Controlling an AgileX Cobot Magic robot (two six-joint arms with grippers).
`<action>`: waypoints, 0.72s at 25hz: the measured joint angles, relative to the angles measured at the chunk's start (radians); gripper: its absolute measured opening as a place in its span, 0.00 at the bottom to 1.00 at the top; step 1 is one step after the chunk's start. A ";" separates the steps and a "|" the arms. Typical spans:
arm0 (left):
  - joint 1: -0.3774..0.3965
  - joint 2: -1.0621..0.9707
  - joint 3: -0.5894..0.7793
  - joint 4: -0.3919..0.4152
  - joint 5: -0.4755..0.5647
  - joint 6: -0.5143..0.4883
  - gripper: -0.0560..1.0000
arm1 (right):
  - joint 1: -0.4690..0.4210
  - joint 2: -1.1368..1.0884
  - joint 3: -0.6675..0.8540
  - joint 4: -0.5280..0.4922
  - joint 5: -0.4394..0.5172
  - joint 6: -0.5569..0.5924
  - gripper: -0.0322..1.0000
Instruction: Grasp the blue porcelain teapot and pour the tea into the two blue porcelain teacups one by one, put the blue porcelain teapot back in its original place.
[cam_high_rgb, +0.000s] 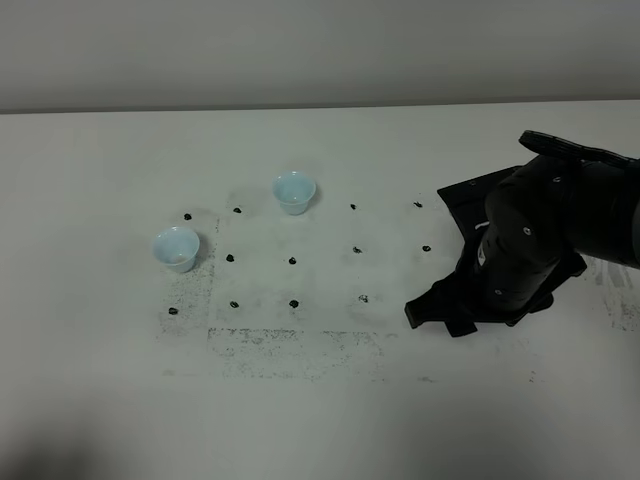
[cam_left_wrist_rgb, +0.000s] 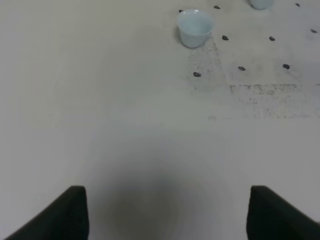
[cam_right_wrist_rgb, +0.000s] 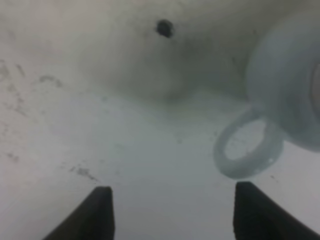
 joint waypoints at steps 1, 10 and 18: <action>0.000 0.000 0.000 0.000 0.000 0.000 0.68 | 0.000 0.000 0.000 -0.004 0.004 0.003 0.55; 0.000 0.000 0.000 0.000 0.000 0.000 0.68 | 0.020 -0.038 0.000 0.005 0.028 0.007 0.55; 0.000 0.000 0.000 0.000 0.000 0.000 0.68 | 0.046 -0.093 0.000 0.066 -0.096 -0.136 0.55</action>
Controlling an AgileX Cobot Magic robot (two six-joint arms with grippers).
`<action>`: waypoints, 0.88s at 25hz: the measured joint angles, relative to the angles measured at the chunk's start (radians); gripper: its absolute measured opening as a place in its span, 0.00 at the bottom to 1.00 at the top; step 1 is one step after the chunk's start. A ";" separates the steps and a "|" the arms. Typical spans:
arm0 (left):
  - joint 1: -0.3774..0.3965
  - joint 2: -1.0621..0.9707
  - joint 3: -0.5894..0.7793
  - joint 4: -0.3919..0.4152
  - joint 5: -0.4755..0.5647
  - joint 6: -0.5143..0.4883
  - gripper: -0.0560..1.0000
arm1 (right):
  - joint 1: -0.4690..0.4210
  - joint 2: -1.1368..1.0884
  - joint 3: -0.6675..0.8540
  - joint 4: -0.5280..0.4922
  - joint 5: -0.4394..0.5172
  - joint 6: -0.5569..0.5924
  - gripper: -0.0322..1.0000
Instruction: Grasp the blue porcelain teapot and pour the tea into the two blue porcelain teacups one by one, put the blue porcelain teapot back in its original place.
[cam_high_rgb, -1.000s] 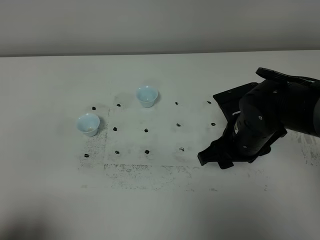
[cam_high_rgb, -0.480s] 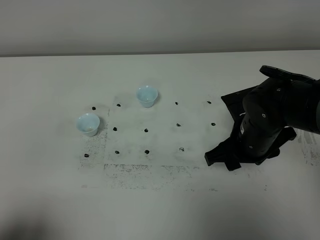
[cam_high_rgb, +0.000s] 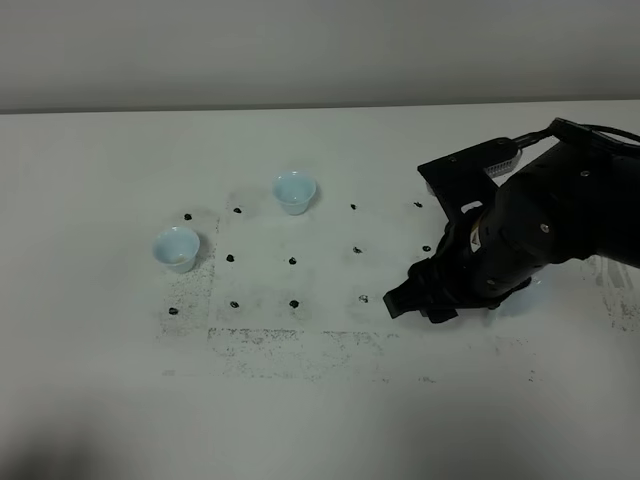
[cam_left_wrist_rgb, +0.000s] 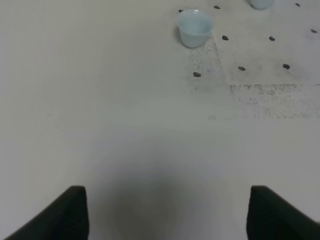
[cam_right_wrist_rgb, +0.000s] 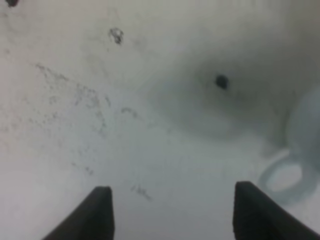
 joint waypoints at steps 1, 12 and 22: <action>0.000 0.000 0.000 0.000 0.000 0.000 0.68 | 0.000 0.013 0.000 0.001 -0.018 -0.031 0.55; 0.000 0.000 0.000 0.000 0.000 0.001 0.68 | -0.009 0.147 0.000 0.008 -0.075 -0.137 0.55; 0.000 0.000 0.000 0.000 0.000 0.001 0.68 | -0.028 0.168 0.000 -0.041 -0.043 -0.082 0.55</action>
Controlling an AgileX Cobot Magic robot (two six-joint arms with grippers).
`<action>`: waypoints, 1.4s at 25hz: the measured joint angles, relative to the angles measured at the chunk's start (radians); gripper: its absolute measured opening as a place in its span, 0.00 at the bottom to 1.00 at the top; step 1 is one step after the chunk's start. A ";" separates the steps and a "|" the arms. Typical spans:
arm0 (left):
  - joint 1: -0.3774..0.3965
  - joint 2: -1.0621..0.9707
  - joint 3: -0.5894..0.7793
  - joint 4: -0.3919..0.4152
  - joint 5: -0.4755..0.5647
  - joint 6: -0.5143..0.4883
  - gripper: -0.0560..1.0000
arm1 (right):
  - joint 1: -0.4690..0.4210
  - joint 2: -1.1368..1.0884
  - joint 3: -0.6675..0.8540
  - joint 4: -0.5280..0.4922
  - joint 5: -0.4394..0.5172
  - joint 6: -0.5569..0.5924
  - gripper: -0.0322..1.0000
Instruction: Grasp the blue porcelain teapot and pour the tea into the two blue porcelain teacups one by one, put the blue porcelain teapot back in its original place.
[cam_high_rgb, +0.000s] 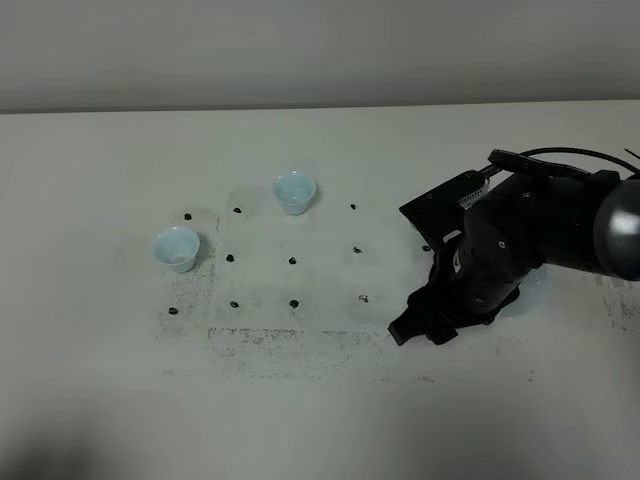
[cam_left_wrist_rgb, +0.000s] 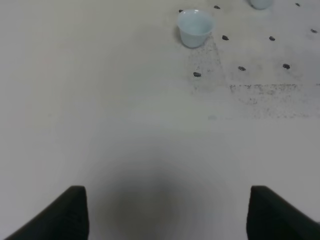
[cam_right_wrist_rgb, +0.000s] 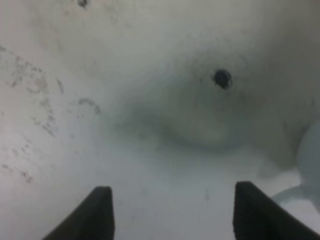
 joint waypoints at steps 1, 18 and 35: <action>0.000 0.000 0.000 0.000 0.000 0.000 0.68 | 0.000 0.000 0.000 -0.005 0.011 0.011 0.55; 0.000 0.000 0.000 0.000 0.000 0.000 0.68 | -0.015 0.000 0.000 -0.093 0.113 0.152 0.55; 0.000 0.000 0.000 0.000 0.000 0.000 0.68 | -0.015 0.000 0.000 -0.190 0.226 0.293 0.55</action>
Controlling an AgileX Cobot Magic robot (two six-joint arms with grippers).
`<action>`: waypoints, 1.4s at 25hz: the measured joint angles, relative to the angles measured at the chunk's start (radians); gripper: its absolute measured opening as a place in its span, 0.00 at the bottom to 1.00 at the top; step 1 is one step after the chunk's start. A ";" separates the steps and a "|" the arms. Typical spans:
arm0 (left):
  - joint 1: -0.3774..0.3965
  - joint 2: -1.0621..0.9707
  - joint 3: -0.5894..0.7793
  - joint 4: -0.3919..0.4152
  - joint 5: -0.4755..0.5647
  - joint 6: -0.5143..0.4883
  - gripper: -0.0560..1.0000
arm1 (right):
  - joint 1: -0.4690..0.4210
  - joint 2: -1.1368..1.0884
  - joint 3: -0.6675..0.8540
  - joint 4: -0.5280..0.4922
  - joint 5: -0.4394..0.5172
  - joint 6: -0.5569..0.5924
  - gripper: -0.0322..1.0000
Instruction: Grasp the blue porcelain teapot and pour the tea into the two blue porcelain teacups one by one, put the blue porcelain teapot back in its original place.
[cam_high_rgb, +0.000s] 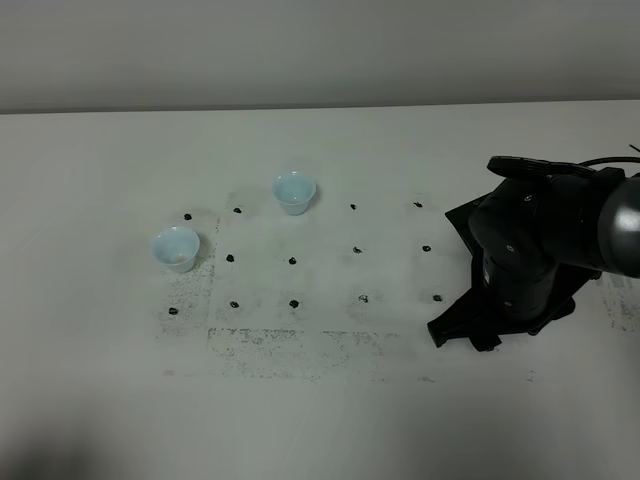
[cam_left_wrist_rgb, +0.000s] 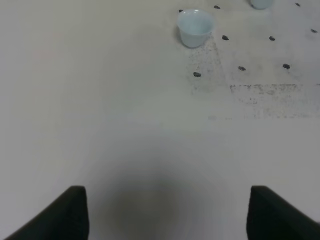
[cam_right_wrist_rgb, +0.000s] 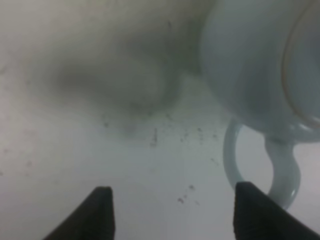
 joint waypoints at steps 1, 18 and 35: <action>0.000 0.000 0.000 0.000 0.000 -0.001 0.68 | 0.000 0.000 0.000 -0.008 0.007 0.006 0.55; 0.000 0.000 0.000 0.000 0.000 -0.001 0.68 | -0.001 0.000 0.000 -0.070 0.078 0.076 0.55; 0.000 0.000 0.000 0.000 0.000 -0.001 0.68 | -0.027 -0.228 0.000 0.044 0.162 0.013 0.55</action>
